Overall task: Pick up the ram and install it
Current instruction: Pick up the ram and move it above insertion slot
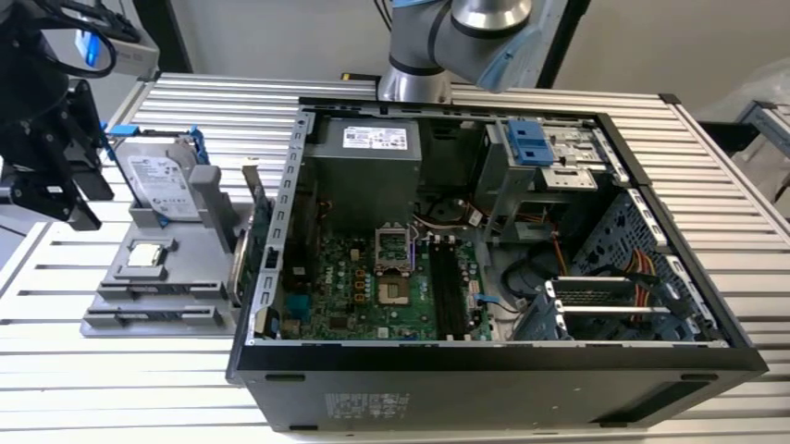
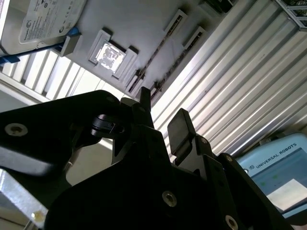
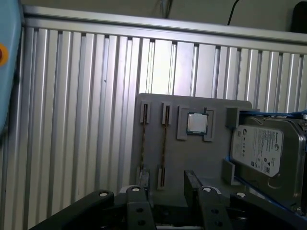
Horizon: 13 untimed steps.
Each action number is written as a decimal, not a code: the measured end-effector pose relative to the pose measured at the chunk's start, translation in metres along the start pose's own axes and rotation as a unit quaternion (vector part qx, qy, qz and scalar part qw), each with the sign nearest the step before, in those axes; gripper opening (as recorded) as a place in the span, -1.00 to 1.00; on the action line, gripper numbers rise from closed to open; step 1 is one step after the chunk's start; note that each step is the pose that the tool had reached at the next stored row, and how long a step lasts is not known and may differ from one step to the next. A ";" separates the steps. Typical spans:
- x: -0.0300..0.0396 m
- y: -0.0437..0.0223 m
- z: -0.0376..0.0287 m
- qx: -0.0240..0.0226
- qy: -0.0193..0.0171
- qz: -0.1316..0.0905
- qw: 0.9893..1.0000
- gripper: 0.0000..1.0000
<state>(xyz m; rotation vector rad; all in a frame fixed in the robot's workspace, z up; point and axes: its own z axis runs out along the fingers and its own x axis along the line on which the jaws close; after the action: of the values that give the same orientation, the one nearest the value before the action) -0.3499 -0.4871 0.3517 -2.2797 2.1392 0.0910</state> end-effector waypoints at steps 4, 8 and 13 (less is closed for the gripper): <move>0.0001 -0.0001 0.0014 0.000 0.000 0.000 1.000 1.00; 0.0002 -0.0001 0.0029 0.000 0.000 0.000 1.000 1.00; 0.0003 -0.0002 0.0048 0.000 0.000 0.000 1.000 1.00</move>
<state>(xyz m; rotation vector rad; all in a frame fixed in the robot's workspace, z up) -0.3499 -0.4871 0.3469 -2.2796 2.1393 0.0909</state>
